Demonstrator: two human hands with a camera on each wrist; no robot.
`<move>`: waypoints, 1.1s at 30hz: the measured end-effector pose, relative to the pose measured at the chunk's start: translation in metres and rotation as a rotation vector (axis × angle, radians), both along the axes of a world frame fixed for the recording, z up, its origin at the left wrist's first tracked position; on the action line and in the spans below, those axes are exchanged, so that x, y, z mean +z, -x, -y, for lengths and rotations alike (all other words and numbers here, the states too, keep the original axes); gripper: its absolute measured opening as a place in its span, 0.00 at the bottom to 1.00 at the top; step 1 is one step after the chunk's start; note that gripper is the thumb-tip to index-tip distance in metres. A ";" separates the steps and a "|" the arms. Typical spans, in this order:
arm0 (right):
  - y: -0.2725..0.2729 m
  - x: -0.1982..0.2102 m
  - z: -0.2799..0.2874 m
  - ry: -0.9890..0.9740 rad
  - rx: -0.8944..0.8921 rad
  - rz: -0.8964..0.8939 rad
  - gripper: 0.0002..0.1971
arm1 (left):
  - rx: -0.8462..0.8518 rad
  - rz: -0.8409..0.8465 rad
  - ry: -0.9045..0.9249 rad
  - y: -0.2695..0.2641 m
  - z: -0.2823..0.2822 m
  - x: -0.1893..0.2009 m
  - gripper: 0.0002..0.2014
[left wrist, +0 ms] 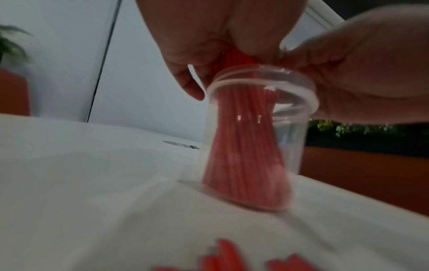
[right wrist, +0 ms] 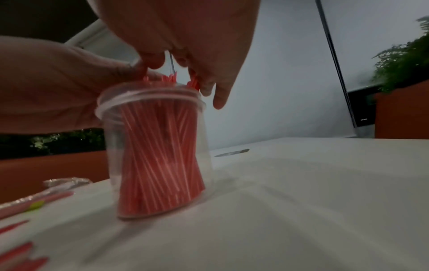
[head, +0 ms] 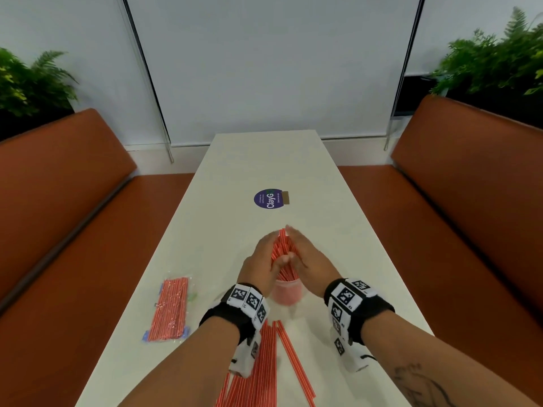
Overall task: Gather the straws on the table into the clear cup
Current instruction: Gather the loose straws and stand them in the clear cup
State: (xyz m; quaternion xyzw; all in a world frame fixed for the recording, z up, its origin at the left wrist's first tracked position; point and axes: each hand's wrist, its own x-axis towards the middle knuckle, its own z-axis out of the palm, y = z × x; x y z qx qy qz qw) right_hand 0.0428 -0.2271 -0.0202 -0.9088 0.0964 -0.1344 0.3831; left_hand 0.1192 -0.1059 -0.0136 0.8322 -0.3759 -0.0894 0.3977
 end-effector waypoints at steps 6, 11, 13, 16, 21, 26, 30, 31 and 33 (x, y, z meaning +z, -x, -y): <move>0.001 0.002 0.010 0.306 -0.037 0.008 0.38 | -0.032 0.022 -0.059 -0.014 -0.007 -0.001 0.46; -0.002 0.002 0.008 0.416 0.001 -0.054 0.32 | -0.085 0.142 -0.147 -0.014 -0.006 -0.001 0.39; 0.000 0.006 0.007 0.391 -0.046 -0.023 0.33 | -0.058 0.099 -0.109 -0.016 -0.008 -0.002 0.41; 0.002 0.012 0.006 0.448 0.028 -0.064 0.34 | 0.066 -0.151 0.066 -0.016 -0.011 -0.005 0.51; 0.002 0.013 0.013 -0.268 -0.269 -0.059 0.54 | 0.045 -0.366 0.043 -0.007 -0.023 -0.024 0.53; -0.005 0.032 -0.001 -0.322 -0.015 -0.325 0.32 | -0.001 -0.289 -0.010 -0.004 -0.009 -0.019 0.52; -0.018 0.028 -0.014 -0.080 -0.175 -0.305 0.13 | 0.090 -0.185 -0.090 -0.003 0.007 0.001 0.23; -0.019 0.025 -0.013 -0.098 -0.209 -0.284 0.11 | 0.103 -0.164 -0.098 -0.005 0.008 0.002 0.20; -0.018 0.022 -0.010 -0.126 -0.215 -0.256 0.11 | 0.118 -0.172 -0.044 -0.008 0.008 0.003 0.19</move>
